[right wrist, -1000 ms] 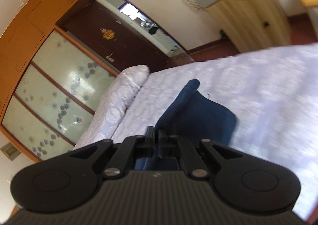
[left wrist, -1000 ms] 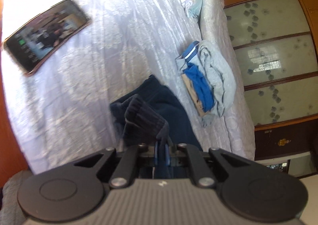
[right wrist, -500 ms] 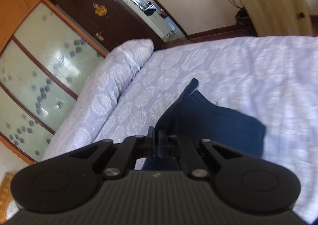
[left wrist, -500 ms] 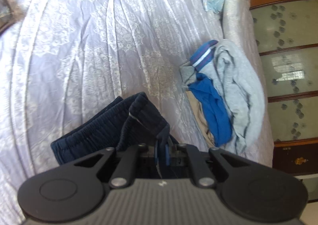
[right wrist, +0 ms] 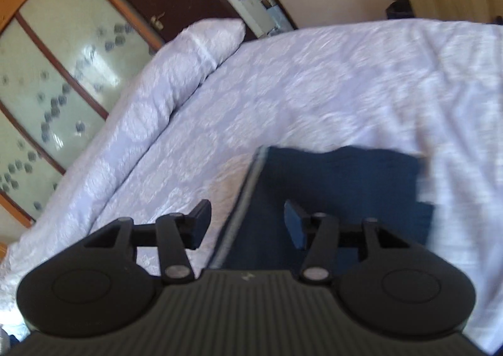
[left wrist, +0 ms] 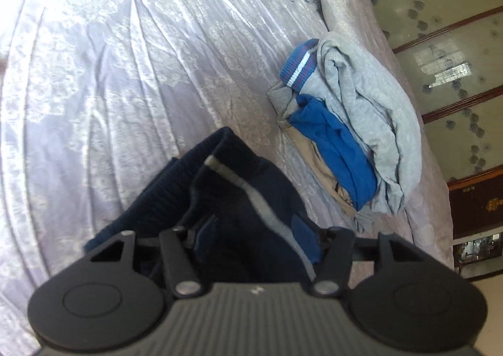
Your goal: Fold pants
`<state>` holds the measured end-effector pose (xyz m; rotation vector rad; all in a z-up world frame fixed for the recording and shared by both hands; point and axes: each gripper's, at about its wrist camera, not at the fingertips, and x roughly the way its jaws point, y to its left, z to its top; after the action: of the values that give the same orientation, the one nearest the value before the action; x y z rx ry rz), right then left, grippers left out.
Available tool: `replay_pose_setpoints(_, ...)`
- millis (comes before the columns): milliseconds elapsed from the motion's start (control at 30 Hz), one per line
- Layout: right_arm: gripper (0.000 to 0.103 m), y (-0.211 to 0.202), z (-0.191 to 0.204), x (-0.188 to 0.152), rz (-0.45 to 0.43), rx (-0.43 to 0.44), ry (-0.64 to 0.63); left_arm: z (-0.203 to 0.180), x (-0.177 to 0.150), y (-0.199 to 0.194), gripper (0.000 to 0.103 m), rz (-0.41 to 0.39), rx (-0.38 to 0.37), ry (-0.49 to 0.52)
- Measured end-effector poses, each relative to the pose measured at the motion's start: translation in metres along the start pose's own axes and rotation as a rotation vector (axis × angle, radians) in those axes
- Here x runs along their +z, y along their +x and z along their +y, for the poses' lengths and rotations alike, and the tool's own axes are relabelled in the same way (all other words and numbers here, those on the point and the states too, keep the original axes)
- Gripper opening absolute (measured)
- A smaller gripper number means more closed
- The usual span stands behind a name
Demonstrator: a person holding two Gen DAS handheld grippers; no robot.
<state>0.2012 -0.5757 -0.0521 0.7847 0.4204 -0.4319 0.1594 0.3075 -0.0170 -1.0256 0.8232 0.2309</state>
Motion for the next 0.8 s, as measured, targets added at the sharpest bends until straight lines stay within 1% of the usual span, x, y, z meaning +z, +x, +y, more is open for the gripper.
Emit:
replay_pose_setpoints(67,0.055,-0.021,-0.017,0.001,0.004,0.016,0.036,0.020,-0.005,-0.031,0.057,-0.032,0.012,-0.010)
replay_pose_setpoints(133,0.055,-0.043,-0.035,0.000,0.012,0.030,0.064,0.042,-0.012,-0.054,0.057,-0.040,0.020,-0.041)
replay_pose_setpoints(200,0.055,-0.065,-0.053,-0.006,0.018,0.039,0.083,0.061,-0.025,-0.068,0.057,-0.018,0.018,-0.062)
replay_pose_setpoints(267,0.055,-0.083,-0.071,-0.012,0.018,0.032,0.107,0.071,-0.043,-0.072,0.057,0.027,0.014,-0.060)
replay_pose_setpoints(300,0.055,-0.088,-0.079,-0.015,0.020,0.027,0.126,0.073,-0.053,-0.071,0.060,0.047,-0.004,-0.056)
replay_pose_setpoints(333,0.055,-0.095,-0.090,-0.018,0.025,0.019,0.151,0.074,-0.062,-0.069,0.067,0.070,-0.030,-0.051)
replay_pose_setpoints(367,0.055,-0.098,-0.100,-0.019,0.030,0.008,0.182,0.072,-0.070,-0.063,0.079,0.091,-0.048,-0.048)
replay_pose_setpoints(400,0.052,-0.102,-0.109,-0.021,0.034,-0.001,0.217,0.070,-0.076,-0.057,0.085,0.104,-0.059,-0.047)
replay_pose_setpoints(433,0.052,-0.104,-0.118,-0.023,0.038,0.013,0.258,0.065,-0.081,-0.050,0.089,0.110,-0.060,-0.045)
replay_pose_setpoints(467,0.052,-0.104,-0.124,-0.024,0.042,0.040,0.303,0.060,-0.084,-0.041,0.089,0.120,-0.057,-0.044)
replay_pose_setpoints(533,0.053,-0.102,-0.125,-0.020,0.045,0.051,0.342,0.051,-0.085,-0.023,0.089,0.139,-0.065,-0.036)
replay_pose_setpoints(633,0.054,-0.090,-0.111,-0.013,0.049,0.049,0.302,0.040,-0.081,-0.001,0.089,0.121,-0.044,-0.050)
replay_pose_setpoints(733,0.054,-0.062,-0.097,-0.007,0.096,0.064,0.277,0.035,-0.077,0.013,0.091,0.092,-0.040,-0.060)
replay_pose_setpoints(800,0.054,-0.044,-0.086,-0.006,0.093,0.033,0.241,0.030,-0.074,0.018,0.088,0.056,-0.035,-0.053)
